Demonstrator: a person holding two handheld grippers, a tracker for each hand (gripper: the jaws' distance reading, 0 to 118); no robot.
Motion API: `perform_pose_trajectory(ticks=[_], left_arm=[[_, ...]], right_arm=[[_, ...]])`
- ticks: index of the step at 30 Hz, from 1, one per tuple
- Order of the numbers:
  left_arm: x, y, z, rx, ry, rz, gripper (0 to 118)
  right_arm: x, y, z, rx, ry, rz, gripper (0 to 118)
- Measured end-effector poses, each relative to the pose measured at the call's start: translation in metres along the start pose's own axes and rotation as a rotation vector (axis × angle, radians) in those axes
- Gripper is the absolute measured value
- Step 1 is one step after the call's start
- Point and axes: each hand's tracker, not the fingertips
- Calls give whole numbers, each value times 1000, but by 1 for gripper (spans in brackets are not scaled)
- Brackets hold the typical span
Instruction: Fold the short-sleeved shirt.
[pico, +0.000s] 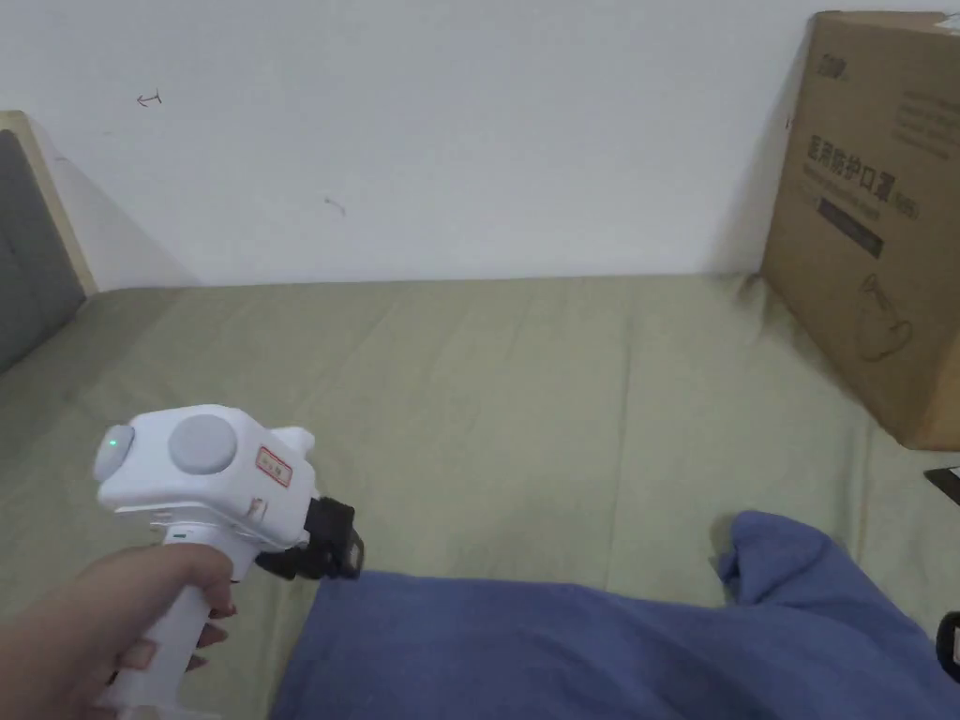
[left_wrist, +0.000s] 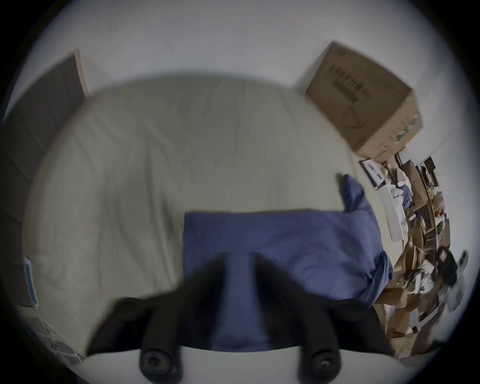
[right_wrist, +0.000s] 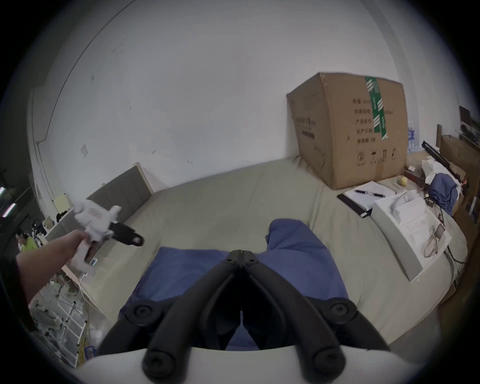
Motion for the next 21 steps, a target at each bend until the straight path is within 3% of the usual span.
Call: perform_pose_trajectory(ticks=[1, 2, 3, 4, 8, 11, 12, 14, 16, 17, 21], left_arm=[[-6, 6, -21, -10, 33, 23, 104], [-10, 10, -37, -11, 60, 31, 104], [-17, 14, -50, 13, 69, 25, 118], [-23, 21, -66, 17, 71, 35, 113], [-43, 30, -122, -53, 103, 84, 112], [-32, 19, -128, -37, 153, -23, 111], [-22, 10, -127, -15, 193, -86, 105], [-5, -3, -114, 27, 246, -217, 81], [8, -11, -106, 73, 272, -270, 37], [11, -14, -103, 94, 295, -286, 3], [8, -18, -83, 141, 226, -248, 2]], right_arm=[[-1, -2, -7, -21, -5, 2, 0], [0, -5, -12, -38, -8, -1, 0], [2, -8, -19, -65, -7, -8, 0], [4, -10, -24, -81, -10, -10, 0], [11, -21, -41, -121, -24, -30, 0], [15, -28, -53, -163, -52, -23, 0], [16, -30, -57, -179, -63, -21, 0], [20, -31, -65, -192, -68, -32, 0], [25, -31, -71, -189, -64, -43, 0], [27, -28, -73, -177, -66, -42, 0], [55, 15, -94, -118, -51, -52, 0]])
